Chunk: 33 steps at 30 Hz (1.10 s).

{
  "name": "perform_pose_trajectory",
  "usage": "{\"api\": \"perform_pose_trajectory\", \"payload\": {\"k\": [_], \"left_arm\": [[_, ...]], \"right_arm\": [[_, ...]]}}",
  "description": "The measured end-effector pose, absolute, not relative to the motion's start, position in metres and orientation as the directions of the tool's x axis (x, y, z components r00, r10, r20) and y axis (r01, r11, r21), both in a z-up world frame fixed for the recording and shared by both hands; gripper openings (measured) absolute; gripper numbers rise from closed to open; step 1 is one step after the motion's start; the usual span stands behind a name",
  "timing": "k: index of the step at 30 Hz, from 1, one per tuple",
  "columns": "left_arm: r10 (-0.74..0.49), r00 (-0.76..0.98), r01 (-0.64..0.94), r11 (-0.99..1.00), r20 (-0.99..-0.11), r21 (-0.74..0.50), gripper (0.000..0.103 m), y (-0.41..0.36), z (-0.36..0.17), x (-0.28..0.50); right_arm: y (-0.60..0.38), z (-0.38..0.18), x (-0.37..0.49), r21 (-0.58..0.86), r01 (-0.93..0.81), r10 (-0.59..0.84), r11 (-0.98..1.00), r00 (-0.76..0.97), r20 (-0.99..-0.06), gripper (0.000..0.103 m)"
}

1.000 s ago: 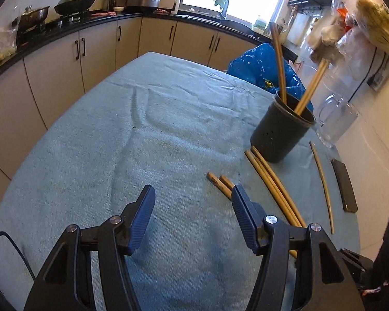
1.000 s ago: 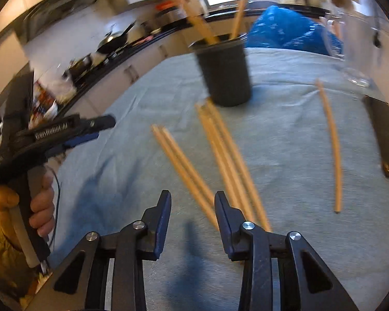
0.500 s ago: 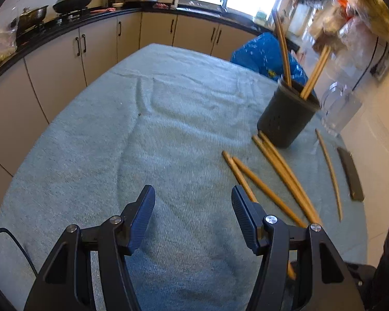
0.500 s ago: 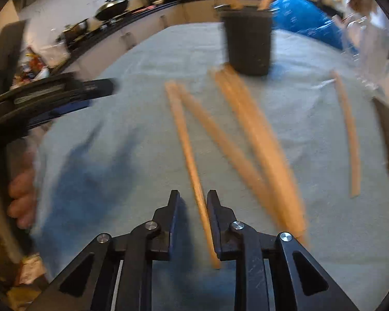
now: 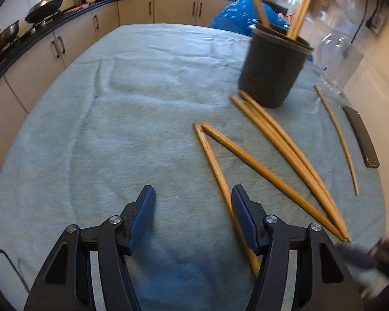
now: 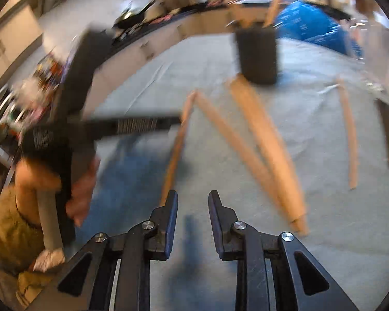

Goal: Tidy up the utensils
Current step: 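Grasp a chopstick with the left gripper while right gripper approaches another chopstick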

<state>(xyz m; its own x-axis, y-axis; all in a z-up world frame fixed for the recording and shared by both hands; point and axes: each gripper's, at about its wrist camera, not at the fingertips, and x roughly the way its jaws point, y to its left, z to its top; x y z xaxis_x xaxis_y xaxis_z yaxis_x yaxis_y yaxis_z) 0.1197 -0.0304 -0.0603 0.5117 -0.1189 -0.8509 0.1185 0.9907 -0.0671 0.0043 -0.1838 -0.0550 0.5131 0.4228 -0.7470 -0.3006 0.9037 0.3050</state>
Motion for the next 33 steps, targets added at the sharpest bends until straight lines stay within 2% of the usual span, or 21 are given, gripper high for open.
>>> {"api": "perform_pose_trajectory", "payload": {"k": [2,4,6,8,12,17,18,19,25,28,30,33], "left_arm": [[-0.072,0.525,0.115,0.993,-0.848,-0.013,0.059,-0.037,-0.063,0.116],[-0.030,0.553,0.118,0.992,-0.833,0.043,0.042,-0.043,-0.064,0.110],[-0.028,0.548,0.140,0.988,-0.836,0.059,0.014,-0.046,-0.062,0.107],[-0.018,0.536,0.142,0.987,-0.844,0.069,0.011,-0.042,-0.061,0.106],[-0.040,0.519,0.145,0.988,-0.854,0.043,0.007,-0.018,-0.061,0.099],[-0.098,0.498,0.154,0.988,-0.862,-0.023,0.007,0.011,-0.061,0.090],[-0.105,0.496,0.159,0.987,-0.862,-0.029,0.007,0.015,-0.061,0.087],[-0.109,0.495,0.164,0.986,-0.862,-0.031,0.007,0.018,-0.061,0.085],[-0.173,0.456,0.190,0.977,-0.873,-0.094,0.007,0.032,-0.059,0.078],[-0.197,0.426,0.202,0.972,-0.883,-0.119,0.008,0.038,-0.058,0.076],[-0.202,0.409,0.209,0.970,-0.890,-0.124,0.015,0.039,-0.057,0.079],[-0.200,0.375,0.202,0.971,-0.905,-0.131,0.018,0.037,-0.057,0.090]], "right_arm": [[-0.191,-0.052,0.016,0.295,-0.279,0.404,0.914,0.546,-0.734,0.026],[-0.190,-0.052,0.026,0.294,-0.277,0.402,0.915,0.550,-0.732,0.026],[-0.187,-0.055,0.036,0.299,-0.288,0.412,0.910,0.537,-0.737,0.026],[-0.179,-0.061,0.047,0.302,-0.290,0.414,0.908,0.517,-0.749,0.026],[-0.161,-0.072,0.065,0.232,-0.304,0.361,0.924,0.497,-0.789,0.026],[-0.155,-0.077,0.071,0.148,-0.279,0.272,0.949,0.483,-0.832,0.026],[-0.155,-0.077,0.068,0.121,-0.265,0.242,0.957,0.490,-0.838,0.018],[-0.156,-0.077,0.064,0.112,-0.252,0.225,0.961,0.485,-0.845,0.016],[-0.168,-0.073,0.026,0.186,-0.171,0.238,0.968,0.365,-0.900,0.014],[-0.171,-0.073,0.000,0.214,-0.184,0.263,0.959,0.308,-0.914,0.015],[-0.170,-0.072,-0.007,0.219,-0.205,0.273,0.954,0.292,-0.917,0.027],[-0.167,-0.071,-0.003,0.183,-0.209,0.241,0.961,0.298,-0.924,0.029]]}}
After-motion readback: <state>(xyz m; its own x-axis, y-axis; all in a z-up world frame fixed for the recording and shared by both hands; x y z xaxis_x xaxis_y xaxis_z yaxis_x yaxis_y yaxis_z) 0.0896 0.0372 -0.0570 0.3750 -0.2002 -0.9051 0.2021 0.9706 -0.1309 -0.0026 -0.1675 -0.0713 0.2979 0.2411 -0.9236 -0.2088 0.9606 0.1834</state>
